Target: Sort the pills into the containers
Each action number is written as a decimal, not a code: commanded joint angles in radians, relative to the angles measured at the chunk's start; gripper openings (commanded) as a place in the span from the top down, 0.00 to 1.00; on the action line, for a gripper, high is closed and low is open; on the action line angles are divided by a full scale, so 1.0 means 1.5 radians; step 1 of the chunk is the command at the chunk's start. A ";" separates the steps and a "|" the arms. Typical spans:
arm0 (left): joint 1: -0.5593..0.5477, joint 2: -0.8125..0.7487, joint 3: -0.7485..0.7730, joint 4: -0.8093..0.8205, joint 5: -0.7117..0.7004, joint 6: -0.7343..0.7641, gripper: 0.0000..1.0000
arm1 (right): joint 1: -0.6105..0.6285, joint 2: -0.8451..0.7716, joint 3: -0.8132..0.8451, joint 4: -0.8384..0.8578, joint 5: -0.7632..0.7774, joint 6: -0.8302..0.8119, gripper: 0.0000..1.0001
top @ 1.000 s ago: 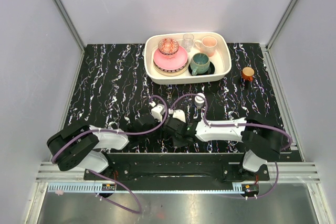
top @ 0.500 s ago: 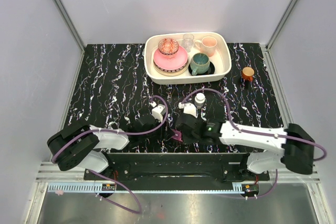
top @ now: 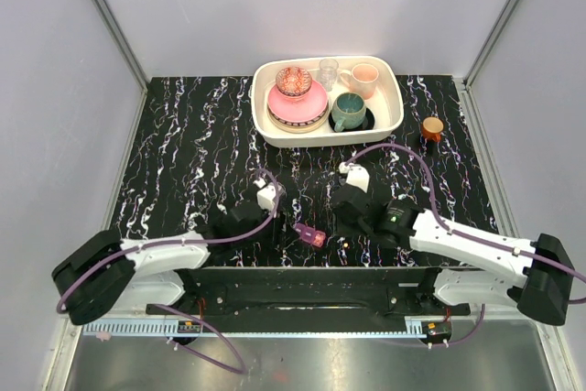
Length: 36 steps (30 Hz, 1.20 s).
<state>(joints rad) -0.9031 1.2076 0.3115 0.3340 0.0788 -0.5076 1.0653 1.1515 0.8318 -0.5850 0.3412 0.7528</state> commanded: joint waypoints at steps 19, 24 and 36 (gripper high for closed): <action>-0.001 -0.404 0.113 -0.377 -0.258 -0.014 0.02 | -0.061 -0.289 -0.014 -0.109 0.076 -0.009 0.16; 0.000 -0.430 0.169 -0.530 -0.368 -0.072 0.01 | -0.060 -0.321 0.015 -0.203 0.121 0.031 0.09; -0.001 -0.469 0.158 -0.600 -0.363 -0.119 0.01 | -0.060 -0.523 -0.006 -0.394 0.283 0.291 0.00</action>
<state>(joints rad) -0.9031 0.5354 0.5438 -0.5468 -0.4362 -0.6441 0.9794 0.4519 0.8154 -1.0355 0.6273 0.9901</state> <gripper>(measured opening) 0.987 0.994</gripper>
